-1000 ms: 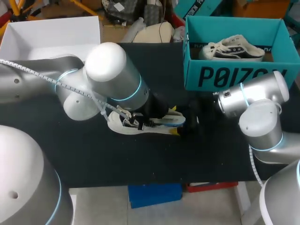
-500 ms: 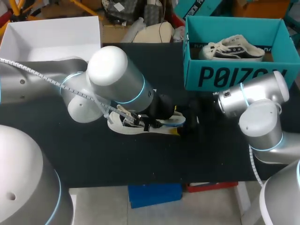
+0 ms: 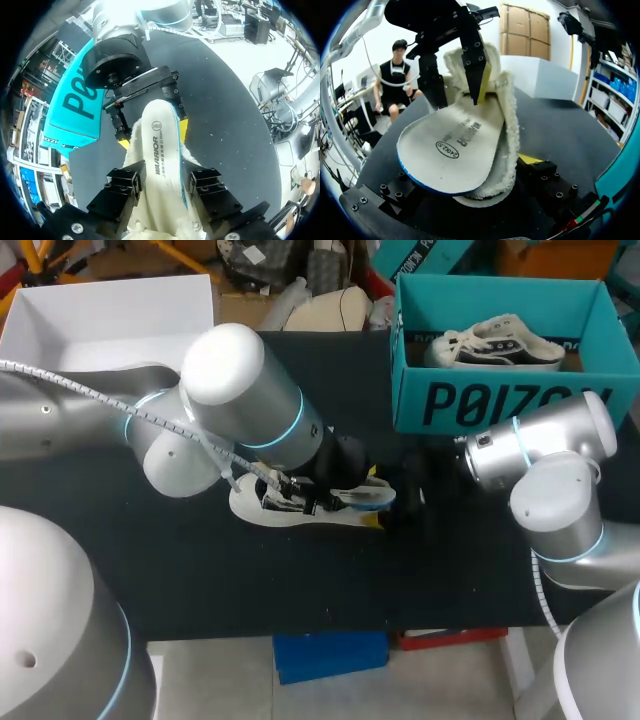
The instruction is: Take the shoe out of the shoebox, open the shoe tongue, remove and reinsert the insole, then place the shoe into the shoebox
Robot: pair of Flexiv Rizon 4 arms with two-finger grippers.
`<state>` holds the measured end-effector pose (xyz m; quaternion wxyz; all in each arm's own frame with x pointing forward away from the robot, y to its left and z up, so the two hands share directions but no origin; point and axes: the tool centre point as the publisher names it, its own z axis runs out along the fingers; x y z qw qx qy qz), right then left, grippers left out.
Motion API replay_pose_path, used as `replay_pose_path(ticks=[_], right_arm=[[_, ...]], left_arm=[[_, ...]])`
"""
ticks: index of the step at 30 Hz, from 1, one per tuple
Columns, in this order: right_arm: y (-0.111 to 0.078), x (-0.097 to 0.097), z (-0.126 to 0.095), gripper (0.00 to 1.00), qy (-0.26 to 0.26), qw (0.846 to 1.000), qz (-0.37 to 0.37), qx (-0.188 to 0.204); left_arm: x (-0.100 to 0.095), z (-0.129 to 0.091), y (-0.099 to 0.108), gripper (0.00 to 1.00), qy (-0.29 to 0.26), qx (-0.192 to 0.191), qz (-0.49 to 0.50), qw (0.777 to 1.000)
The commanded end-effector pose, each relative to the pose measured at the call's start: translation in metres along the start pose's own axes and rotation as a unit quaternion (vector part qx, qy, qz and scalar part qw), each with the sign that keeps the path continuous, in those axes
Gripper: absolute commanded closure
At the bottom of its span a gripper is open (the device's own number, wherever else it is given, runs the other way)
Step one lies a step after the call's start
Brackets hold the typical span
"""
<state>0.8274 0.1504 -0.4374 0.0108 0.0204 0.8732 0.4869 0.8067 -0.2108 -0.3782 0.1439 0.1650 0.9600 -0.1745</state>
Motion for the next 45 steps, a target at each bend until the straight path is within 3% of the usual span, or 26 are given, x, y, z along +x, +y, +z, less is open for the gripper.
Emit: replay_pose_path(ticks=[1, 12, 22, 25, 30, 33, 36, 42, 45], right_arm=[[-0.003, 0.0, 0.001, 1.0, 0.0, 1.0, 0.001, 0.001], [-0.003, 0.0, 0.001, 1.0, 0.0, 1.0, 0.001, 0.001], [-0.003, 0.0, 0.001, 1.0, 0.0, 1.0, 0.001, 0.001], [-0.003, 0.0, 0.001, 1.0, 0.0, 1.0, 0.001, 0.001], [-0.003, 0.0, 0.001, 1.0, 0.0, 1.0, 0.001, 0.001], [-0.003, 0.0, 0.001, 1.0, 0.0, 1.0, 0.001, 0.001], [-0.003, 0.0, 0.001, 1.0, 0.0, 1.0, 0.001, 0.001], [-0.003, 0.0, 0.001, 1.0, 0.0, 1.0, 0.001, 0.001], [-0.003, 0.0, 0.001, 1.0, 0.0, 1.0, 0.001, 0.001]], left_arm=[[0.003, 0.008, -0.006, 0.54, -0.01, -0.007, 0.002, 1.0], [0.0, 0.026, -0.016, 0.55, -0.033, -0.028, 0.001, 0.999], [-0.01, 0.024, -0.026, 0.56, -0.056, -0.024, -0.001, 0.998], [-0.011, 0.021, -0.026, 0.63, -0.059, -0.021, -0.002, 0.998], [-0.011, 0.023, -0.026, 0.85, -0.062, -0.025, -0.006, 0.998], [-0.01, 0.026, -0.025, 0.86, -0.057, -0.026, -0.01, 0.998], [-0.01, 0.027, -0.024, 1.0, -0.055, -0.03, -0.013, 0.998], [-0.009, 0.02, -0.023, 1.0, -0.048, -0.026, -0.014, 0.998], [-0.009, 0.005, -0.021, 1.0, -0.035, 0.001, -0.015, 0.999]])
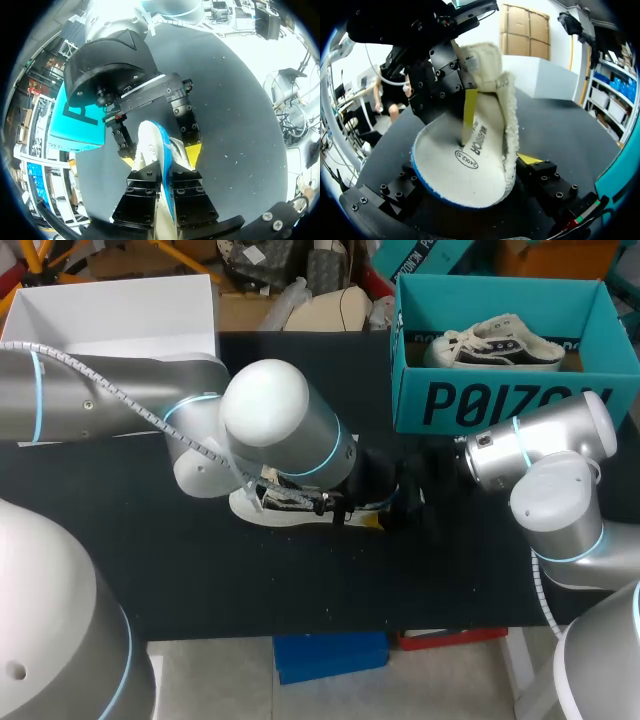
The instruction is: Take the shoe out of the shoebox, open the shoe tongue, remove and reinsert the insole, then place the shoe into the shoebox
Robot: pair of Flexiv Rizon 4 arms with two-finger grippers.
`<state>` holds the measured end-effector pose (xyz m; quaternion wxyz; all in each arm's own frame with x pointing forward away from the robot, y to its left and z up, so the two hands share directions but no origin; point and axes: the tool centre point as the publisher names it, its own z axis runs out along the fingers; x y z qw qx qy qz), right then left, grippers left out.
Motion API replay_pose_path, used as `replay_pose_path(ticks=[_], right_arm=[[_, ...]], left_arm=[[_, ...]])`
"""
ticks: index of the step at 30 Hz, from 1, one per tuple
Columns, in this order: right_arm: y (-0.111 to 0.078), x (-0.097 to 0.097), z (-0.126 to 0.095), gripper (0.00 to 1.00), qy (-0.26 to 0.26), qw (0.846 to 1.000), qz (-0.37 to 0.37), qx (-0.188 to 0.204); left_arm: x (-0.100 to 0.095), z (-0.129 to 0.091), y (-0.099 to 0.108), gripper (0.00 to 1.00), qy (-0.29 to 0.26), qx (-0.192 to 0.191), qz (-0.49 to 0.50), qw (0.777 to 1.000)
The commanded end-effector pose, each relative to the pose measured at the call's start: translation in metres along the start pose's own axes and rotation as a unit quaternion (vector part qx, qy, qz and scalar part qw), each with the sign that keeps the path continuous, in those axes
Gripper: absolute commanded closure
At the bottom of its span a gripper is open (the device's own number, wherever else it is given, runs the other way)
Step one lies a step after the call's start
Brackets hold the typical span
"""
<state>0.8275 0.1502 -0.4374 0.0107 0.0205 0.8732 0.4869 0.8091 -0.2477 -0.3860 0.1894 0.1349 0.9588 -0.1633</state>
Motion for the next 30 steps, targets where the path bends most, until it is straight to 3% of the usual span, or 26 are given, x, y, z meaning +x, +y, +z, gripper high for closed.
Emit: replay_pose_path(ticks=[1, 14, 25, 30], right_arm=[[-0.003, 0.0, 0.001, 1.0, 0.0, 1.0, 0.0, 0.001], [-0.003, 0.0, 0.001, 1.0, 0.0, 1.0, 0.0, 0.001], [-0.003, 0.0, 0.001, 1.0, 0.0, 1.0, 0.0, 0.001], [-0.003, 0.0, 0.001, 1.0, 0.0, 1.0, 0.0, 0.001]], left_arm=[[-0.002, -0.021, 0.009, 1.0, 0.019, 0.033, 0.003, 0.999], [-0.014, -0.104, -0.016, 1.0, 0.058, 0.163, -0.02, 0.985], [-0.036, -0.19, -0.064, 1.0, 0.101, 0.316, -0.038, 0.943], [-0.053, -0.236, -0.085, 1.0, 0.141, 0.392, -0.043, 0.908]])
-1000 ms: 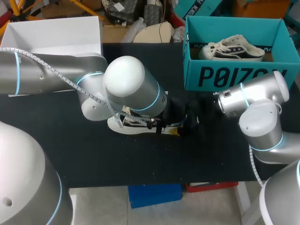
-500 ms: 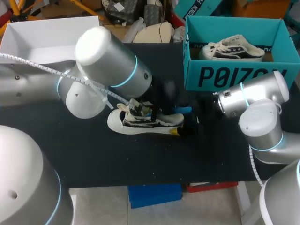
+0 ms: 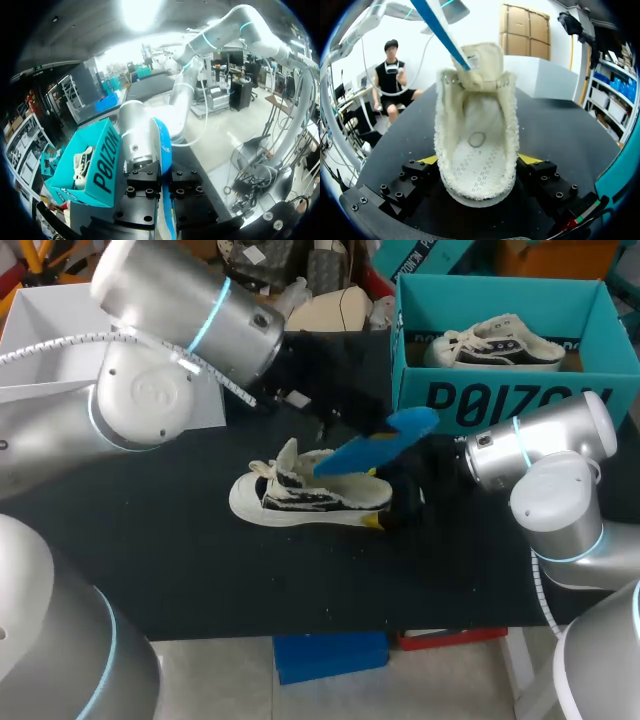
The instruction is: Take the shoe out of the shoebox, open the shoe tongue, remove and reinsert the insole, then place the shoe into the shoebox
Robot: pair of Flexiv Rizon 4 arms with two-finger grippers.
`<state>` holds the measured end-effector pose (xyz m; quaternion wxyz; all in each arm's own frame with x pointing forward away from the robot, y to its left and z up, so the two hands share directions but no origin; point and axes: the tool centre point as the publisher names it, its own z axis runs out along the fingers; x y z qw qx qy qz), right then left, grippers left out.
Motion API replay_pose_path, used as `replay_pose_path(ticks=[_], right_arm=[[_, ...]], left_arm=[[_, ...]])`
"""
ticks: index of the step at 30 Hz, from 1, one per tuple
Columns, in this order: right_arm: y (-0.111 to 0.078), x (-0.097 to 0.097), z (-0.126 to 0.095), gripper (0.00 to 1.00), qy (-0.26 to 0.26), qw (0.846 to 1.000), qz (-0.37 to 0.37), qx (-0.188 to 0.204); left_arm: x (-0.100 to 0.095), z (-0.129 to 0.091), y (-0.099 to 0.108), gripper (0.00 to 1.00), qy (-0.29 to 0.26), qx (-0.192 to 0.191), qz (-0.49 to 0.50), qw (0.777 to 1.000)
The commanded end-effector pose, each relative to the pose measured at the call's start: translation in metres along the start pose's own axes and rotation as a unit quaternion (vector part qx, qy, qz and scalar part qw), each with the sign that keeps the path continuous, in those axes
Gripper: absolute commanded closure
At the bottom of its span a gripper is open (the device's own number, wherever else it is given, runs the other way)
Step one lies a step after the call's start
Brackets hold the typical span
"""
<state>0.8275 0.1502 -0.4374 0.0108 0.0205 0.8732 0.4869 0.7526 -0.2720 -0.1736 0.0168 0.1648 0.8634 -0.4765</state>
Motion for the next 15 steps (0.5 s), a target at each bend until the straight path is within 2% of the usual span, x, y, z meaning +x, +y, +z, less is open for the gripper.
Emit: replay_pose_path(ticks=[1, 2, 15], right_arm=[[-0.003, 0.0002, 0.0007, 1.0, 0.0, 1.0, 0.001, 0.001], [-0.003, 0.0002, 0.0007, 1.0, 0.0, 1.0, 0.001, 0.001], [-0.003, 0.0002, 0.0007, 1.0, 0.0, 1.0, 0.001, 0.001]], left_arm=[[-0.0037, -0.0439, -0.0271, 1.0, 0.044, 0.065, -0.004, 0.997], [-0.0046, -0.0491, -0.0349, 1.0, 0.059, 0.078, -0.002, 0.995], [-0.0046, -0.0491, -0.0349, 1.0, 0.059, 0.078, -0.002, 0.995]])
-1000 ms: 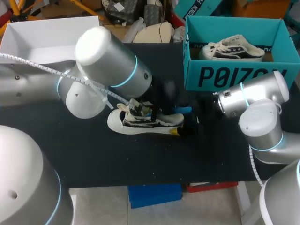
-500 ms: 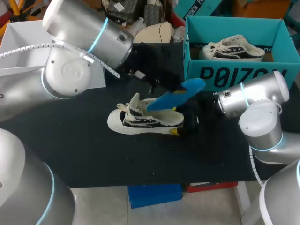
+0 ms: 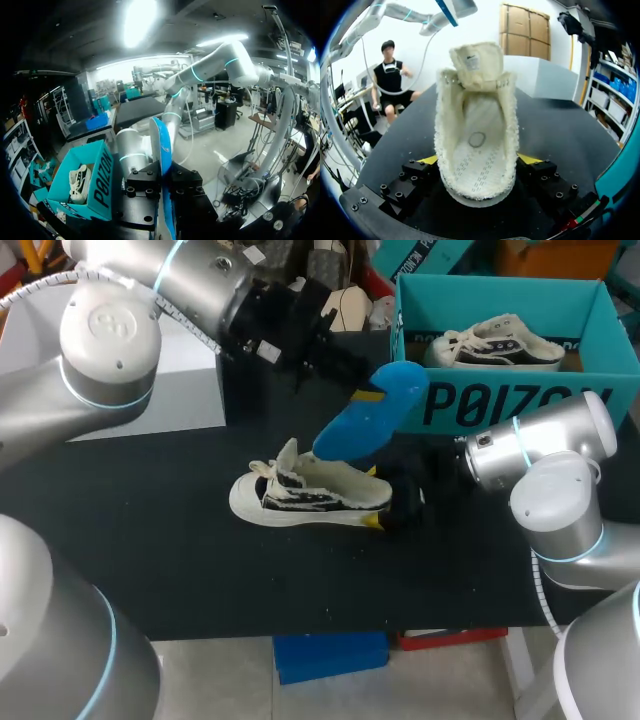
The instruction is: Take the shoe out of the shoebox, open the shoe tongue, remove and reinsert the insole, then place the shoe into the shoebox
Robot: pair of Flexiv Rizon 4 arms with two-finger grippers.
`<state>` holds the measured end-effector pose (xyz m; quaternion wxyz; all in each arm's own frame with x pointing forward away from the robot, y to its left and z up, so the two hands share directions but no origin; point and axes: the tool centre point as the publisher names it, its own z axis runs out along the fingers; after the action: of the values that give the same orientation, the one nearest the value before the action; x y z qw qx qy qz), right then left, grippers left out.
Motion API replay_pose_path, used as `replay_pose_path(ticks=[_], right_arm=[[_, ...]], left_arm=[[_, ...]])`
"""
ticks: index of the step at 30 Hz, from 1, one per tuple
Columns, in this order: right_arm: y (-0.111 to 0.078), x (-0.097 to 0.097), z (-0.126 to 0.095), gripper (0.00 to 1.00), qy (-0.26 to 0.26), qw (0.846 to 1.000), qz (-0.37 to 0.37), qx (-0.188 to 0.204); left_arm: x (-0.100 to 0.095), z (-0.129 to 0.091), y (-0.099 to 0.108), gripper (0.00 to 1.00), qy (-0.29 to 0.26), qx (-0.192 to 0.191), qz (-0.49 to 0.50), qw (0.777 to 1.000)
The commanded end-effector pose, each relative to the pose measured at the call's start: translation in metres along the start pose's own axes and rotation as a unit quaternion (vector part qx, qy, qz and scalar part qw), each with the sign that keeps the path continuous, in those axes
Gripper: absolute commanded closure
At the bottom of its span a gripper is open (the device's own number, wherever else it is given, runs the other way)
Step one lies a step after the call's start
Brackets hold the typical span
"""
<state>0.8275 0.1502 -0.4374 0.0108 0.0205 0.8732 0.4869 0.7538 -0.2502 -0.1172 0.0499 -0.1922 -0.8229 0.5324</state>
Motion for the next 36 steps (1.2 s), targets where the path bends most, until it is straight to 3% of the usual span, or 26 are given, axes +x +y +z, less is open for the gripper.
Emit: replay_pose_path(ticks=[1, 8, 11, 14, 24, 36], right_arm=[[-0.003, 0.0, 0.001, 1.0, 0.0, 1.0, 0.001, 0.001], [-0.003, 0.0, 0.001, 1.0, 0.0, 1.0, 0.001, 0.001], [-0.003, 0.0, 0.001, 1.0, 0.0, 1.0, 0.001, 0.001], [-0.003, 0.0, 0.001, 1.0, 0.0, 1.0, 0.001, 0.001], [-0.003, 0.0, 0.001, 1.0, 0.0, 1.0, 0.001, 0.001], [-0.003, 0.0, 0.001, 1.0, 0.0, 1.0, 0.001, 0.001]], left_arm=[[0.001, 0.0, 0.0, 1.0, -0.002, -0.001, 0.001, 1.0], [0.001, 0.0, 0.0, 1.0, -0.002, -0.001, 0.001, 1.0], [0.018, -0.012, -0.012, 1.0, -0.038, 0.058, -0.068, 0.995], [0.028, -0.023, -0.033, 1.0, -0.057, 0.105, -0.114, 0.986], [0.041, -0.048, -0.108, 1.0, -0.063, 0.204, -0.208, 0.954], [0.059, -0.068, -0.17, 1.0, -0.034, 0.258, -0.26, 0.93]])
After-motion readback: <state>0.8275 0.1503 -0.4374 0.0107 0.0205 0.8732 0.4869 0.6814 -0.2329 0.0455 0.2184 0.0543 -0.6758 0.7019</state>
